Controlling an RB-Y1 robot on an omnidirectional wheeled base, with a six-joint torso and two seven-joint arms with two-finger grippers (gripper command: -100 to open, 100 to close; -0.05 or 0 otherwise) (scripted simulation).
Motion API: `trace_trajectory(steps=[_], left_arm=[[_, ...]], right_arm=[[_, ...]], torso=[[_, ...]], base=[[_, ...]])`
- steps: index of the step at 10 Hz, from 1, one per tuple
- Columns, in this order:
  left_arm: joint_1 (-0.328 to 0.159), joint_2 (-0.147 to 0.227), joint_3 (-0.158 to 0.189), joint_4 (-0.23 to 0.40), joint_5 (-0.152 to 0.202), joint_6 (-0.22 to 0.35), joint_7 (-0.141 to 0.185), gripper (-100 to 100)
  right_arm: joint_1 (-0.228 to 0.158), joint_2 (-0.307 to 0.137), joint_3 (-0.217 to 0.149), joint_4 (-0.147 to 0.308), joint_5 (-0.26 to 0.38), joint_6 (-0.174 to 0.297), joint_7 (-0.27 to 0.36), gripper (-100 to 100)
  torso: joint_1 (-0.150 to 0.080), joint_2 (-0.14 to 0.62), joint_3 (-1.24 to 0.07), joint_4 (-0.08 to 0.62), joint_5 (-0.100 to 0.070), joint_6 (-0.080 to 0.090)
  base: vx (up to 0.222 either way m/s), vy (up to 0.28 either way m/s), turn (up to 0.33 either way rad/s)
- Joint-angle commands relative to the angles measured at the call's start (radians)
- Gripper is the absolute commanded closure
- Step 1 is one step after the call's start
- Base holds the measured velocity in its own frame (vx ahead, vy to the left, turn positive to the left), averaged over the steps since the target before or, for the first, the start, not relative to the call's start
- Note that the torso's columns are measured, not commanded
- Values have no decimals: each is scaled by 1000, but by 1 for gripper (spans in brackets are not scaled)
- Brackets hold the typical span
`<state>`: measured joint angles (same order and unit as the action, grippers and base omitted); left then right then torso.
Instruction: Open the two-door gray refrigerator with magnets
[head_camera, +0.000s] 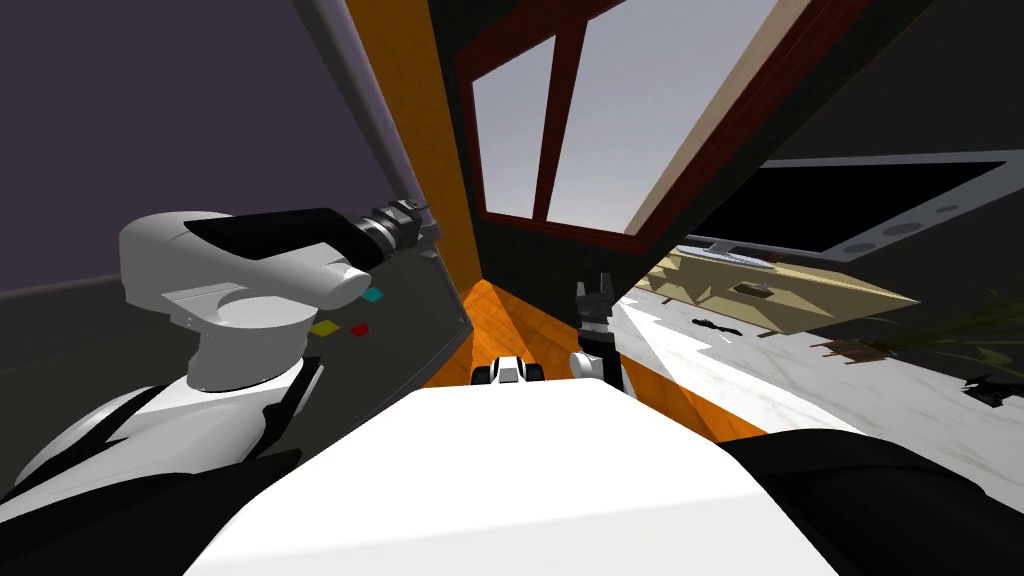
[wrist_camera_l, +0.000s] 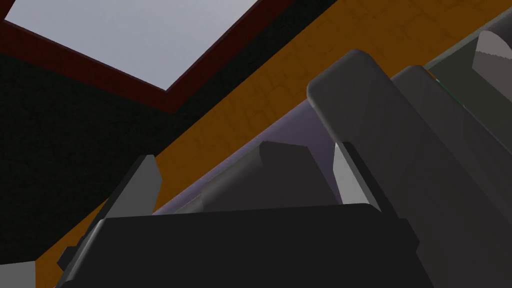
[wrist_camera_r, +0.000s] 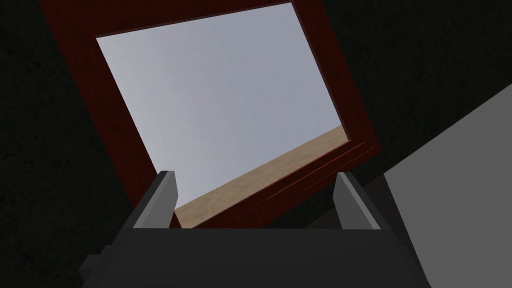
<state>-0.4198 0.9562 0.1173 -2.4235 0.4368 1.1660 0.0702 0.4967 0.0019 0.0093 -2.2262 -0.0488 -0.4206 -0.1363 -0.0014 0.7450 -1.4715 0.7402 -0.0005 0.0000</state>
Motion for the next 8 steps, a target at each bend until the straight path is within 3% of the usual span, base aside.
trace_trajectory(steps=[1, 2, 5, 8], left_arm=[[-5, 1, -1, -38, 37, 1, 6, 100], [-5, 1, -1, -38, 37, 1, 6, 100], [-12, 1, -3, -96, 91, 3, 14, 100], [-20, 2, -5, -153, 146, 5, 22, 100]], right_arm=[[0, 0, 0, 0, 0, 0, 0, 0], [-1, 0, 0, 0, 0, 0, 0, 0], [-1, 0, 0, 0, 0, 0, 0, 0], [-1, 0, 0, 0, 0, 0, 0, 0]], torso=[[0, -2, -1, 0, 0, 0], [-3, 4, 2, 1, -1, 1], [5, -3, -2, -1, 2, 0], [-1, -11, -7, -3, 0, 0]], base=[[-181, -54, -114], [-276, -35, -67], [-332, 30, -72], [-315, -1, -80]])
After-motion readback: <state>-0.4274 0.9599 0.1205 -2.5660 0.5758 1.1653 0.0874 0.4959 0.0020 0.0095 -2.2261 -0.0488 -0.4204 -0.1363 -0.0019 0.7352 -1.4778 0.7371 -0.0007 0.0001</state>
